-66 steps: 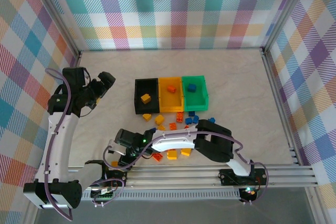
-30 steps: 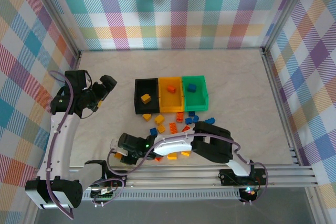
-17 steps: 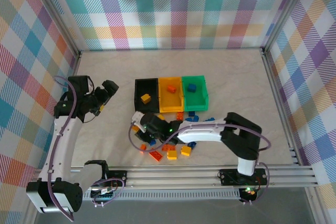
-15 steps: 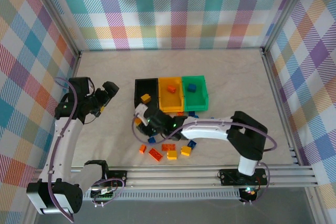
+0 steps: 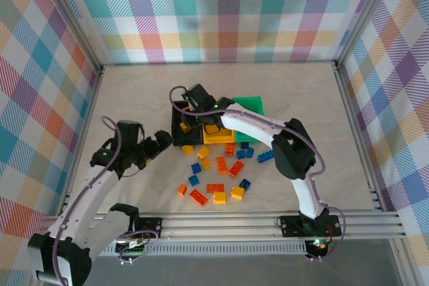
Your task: Sort the legos into containers by color
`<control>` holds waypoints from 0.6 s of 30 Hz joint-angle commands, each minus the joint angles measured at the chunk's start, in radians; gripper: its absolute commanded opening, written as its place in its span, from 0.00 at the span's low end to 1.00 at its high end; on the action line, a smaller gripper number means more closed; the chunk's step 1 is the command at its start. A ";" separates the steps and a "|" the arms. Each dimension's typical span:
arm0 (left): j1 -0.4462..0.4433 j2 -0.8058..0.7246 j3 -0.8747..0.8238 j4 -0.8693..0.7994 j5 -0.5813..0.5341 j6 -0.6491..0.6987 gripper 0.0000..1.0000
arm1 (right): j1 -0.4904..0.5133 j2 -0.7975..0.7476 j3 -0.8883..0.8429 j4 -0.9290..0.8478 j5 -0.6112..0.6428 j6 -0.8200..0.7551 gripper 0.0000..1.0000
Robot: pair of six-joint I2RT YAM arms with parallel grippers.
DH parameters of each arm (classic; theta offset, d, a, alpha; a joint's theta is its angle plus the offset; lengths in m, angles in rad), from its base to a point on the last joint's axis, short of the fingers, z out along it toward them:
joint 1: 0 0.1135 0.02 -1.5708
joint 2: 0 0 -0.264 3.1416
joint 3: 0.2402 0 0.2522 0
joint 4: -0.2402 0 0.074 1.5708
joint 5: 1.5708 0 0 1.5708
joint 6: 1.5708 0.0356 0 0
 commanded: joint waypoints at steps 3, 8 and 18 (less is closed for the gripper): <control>-0.146 -0.061 -0.073 -0.012 -0.083 0.002 0.99 | -0.010 0.059 0.130 -0.125 -0.042 0.043 0.55; -0.278 -0.091 -0.133 -0.043 -0.111 0.014 0.97 | -0.011 -0.021 0.090 -0.067 -0.035 0.035 0.66; -0.520 -0.002 -0.178 -0.021 -0.215 0.012 0.76 | -0.011 -0.305 -0.285 0.063 -0.040 0.095 0.69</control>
